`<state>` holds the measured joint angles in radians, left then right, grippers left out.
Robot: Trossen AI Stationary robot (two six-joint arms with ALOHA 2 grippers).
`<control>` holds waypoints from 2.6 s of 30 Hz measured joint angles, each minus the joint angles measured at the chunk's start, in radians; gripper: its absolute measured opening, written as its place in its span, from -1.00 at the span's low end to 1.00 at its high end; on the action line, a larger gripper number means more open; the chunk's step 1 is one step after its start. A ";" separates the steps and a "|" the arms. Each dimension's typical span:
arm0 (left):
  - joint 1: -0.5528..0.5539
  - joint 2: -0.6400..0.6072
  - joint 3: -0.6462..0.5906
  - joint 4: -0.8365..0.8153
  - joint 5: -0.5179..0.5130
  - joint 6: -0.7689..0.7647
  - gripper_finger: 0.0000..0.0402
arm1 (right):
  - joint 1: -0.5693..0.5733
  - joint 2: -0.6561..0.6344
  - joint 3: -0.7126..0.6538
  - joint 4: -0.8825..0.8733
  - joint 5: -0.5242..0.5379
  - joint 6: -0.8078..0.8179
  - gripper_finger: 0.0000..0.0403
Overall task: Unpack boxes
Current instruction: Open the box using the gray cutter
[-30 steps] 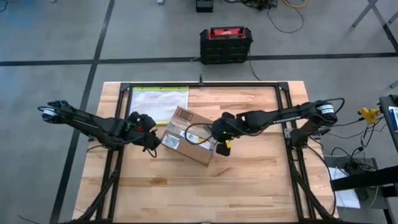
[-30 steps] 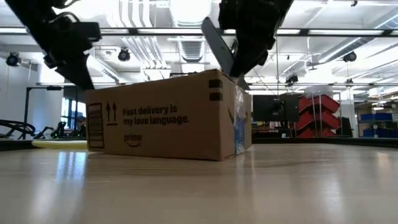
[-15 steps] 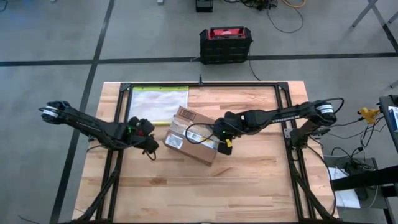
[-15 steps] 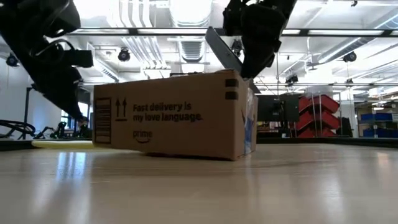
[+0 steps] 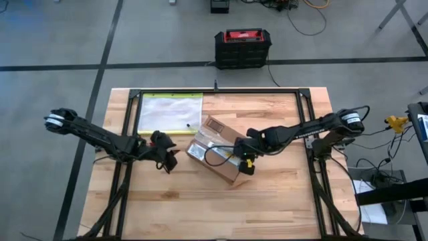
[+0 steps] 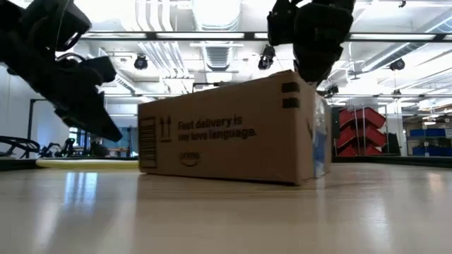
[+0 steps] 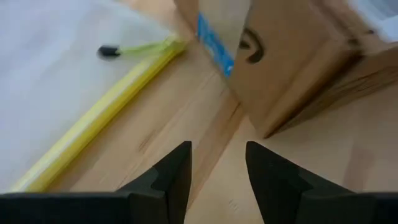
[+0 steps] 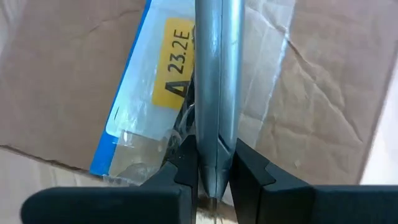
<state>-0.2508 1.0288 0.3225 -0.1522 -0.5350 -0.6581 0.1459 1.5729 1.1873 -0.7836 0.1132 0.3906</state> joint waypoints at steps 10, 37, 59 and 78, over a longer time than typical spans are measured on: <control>0.000 0.030 0.001 0.031 -0.003 -0.005 -0.39 | 0.001 -0.022 0.055 0.006 0.010 -0.019 -0.81; -0.182 0.228 0.306 0.431 -0.134 0.414 -0.97 | 0.113 -0.066 0.111 0.180 -0.047 -0.097 -0.81; -0.136 0.392 0.563 0.466 0.000 0.536 -0.99 | 0.112 -0.023 0.111 0.174 -0.034 -0.040 -0.81; -0.167 0.168 0.496 -0.274 -0.159 0.144 -0.99 | 0.094 -0.233 0.111 -0.334 0.172 0.155 -0.82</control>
<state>-0.4181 1.1973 0.8181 -0.4266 -0.6945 -0.5141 0.2396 1.3398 1.2980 -1.1172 0.2857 0.5458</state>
